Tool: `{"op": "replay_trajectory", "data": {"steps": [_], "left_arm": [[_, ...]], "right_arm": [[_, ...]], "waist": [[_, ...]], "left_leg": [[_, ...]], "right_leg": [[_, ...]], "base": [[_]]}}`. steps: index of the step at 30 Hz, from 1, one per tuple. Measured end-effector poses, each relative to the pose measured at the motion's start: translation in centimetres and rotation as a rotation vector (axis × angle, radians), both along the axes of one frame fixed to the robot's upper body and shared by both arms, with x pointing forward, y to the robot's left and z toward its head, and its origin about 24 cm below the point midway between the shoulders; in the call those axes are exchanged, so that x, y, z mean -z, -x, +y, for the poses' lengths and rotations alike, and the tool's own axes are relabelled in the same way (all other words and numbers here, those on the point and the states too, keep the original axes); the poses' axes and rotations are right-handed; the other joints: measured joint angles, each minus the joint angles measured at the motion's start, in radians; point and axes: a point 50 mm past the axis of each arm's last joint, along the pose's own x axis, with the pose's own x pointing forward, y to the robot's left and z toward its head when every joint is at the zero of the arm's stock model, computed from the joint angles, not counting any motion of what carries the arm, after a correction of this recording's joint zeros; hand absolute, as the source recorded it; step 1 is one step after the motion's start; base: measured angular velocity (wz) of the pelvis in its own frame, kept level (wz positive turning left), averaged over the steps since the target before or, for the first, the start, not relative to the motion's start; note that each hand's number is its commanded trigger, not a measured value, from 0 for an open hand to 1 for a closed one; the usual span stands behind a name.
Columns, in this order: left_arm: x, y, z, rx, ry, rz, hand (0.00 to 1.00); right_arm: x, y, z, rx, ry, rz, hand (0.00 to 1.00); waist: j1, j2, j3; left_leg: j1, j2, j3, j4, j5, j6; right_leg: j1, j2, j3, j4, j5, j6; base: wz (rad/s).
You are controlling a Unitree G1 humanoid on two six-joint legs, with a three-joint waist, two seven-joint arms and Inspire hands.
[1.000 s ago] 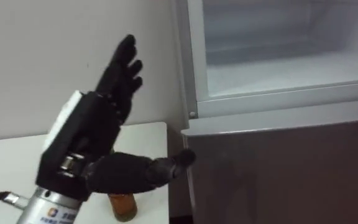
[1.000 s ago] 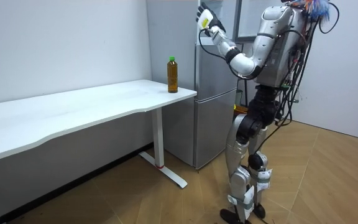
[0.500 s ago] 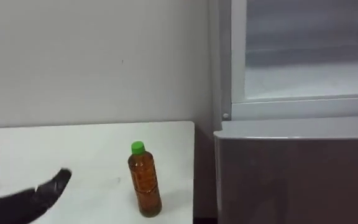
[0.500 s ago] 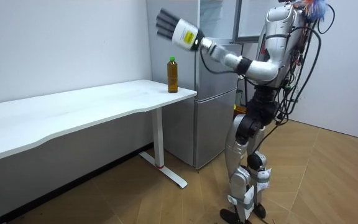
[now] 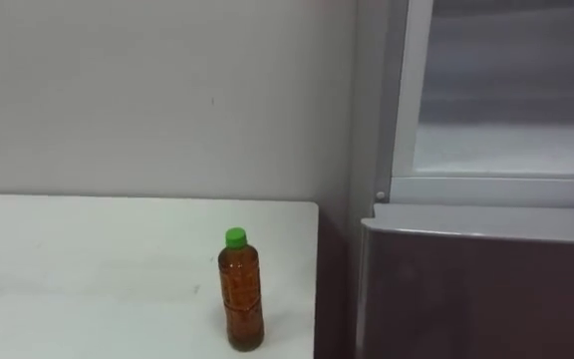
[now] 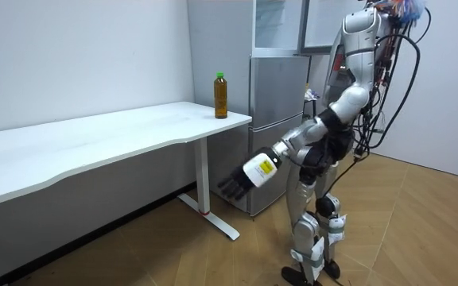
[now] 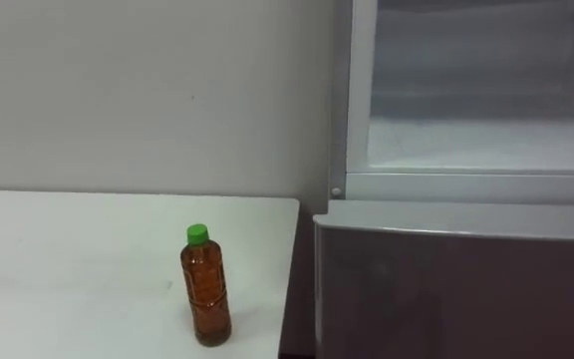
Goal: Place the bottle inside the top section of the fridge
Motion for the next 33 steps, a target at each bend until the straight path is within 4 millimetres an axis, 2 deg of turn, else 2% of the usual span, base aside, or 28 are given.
{"op": "replay_trajectory", "data": {"steps": [1,4,8,13,18,23,28,33], "left_arm": [[0.5,0.7,-0.1,-0.015,0.008,0.034,0.0],[1.9,2.9,-0.2,-0.047,0.029,0.135,0.0],[3.4,6.1,-0.6,-0.035,0.055,0.293,0.0],[4.2,7.9,-1.3,0.048,0.093,0.405,0.0],[4.5,7.6,-2.2,0.224,0.1,0.446,0.0],[5.0,7.0,-3.3,0.447,0.094,0.533,0.0],[5.2,6.1,-3.8,0.554,0.108,0.563,0.0],[5.1,5.7,-3.4,0.6,0.113,0.57,0.0]], "right_arm": [[0.0,0.0,0.0,-0.002,0.0,0.0,0.0],[0.0,0.0,0.0,-0.003,-0.002,-0.001,0.0],[0.0,0.7,-0.1,-0.004,-0.02,0.012,0.0],[0.0,0.7,0.0,-0.018,-0.029,0.01,0.0],[0.0,0.5,0.0,-0.03,-0.025,0.009,0.0],[0.0,-0.3,0.3,-0.073,-0.029,-0.001,0.0],[-0.1,-1.3,0.5,-0.136,-0.023,-0.011,0.0],[-0.1,-1.7,0.7,-0.176,-0.018,-0.006,0.0]], "waist": [[0.0,-0.009,0.0047],[0.001,-0.005,0.0043],[0.001,-0.004,0.0049],[-0.004,-0.007,0.0055],[-0.004,-0.004,0.0052],[-0.027,-0.006,0.0051],[-0.039,-0.015,0.0048],[-0.034,-0.022,0.0045]], "left_leg": [[0.0,0.0,0.002,0.0,-0.001,0.001],[0.011,0.0,0.016,-0.008,-0.003,0.003],[0.033,0.001,0.024,-0.011,-0.012,0.003],[0.027,0.002,0.033,-0.007,-0.018,0.006],[0.031,0.001,0.041,-0.008,-0.021,0.009],[0.029,0.0,0.049,-0.01,-0.022,0.01],[0.025,0.0,0.049,-0.008,-0.022,0.011],[0.024,-0.002,0.05,0.0,-0.022,0.011]], "right_leg": [[0.0,0.0,0.004,0.0,0.0,0.0],[0.003,0.002,0.027,-0.001,0.0,0.0],[0.022,0.002,0.035,-0.006,-0.001,0.004],[0.017,0.002,0.04,-0.007,-0.002,0.006],[0.016,0.004,0.066,-0.007,-0.002,0.008],[0.014,0.004,0.076,-0.006,-0.002,0.009],[0.016,0.004,0.078,-0.003,-0.002,0.01],[0.011,0.002,0.079,-0.007,-0.002,0.011]], "base": [[0.0],[-0.07],[-0.08],[-0.02],[-0.04],[-0.02],[-0.01],[0.0]]}}
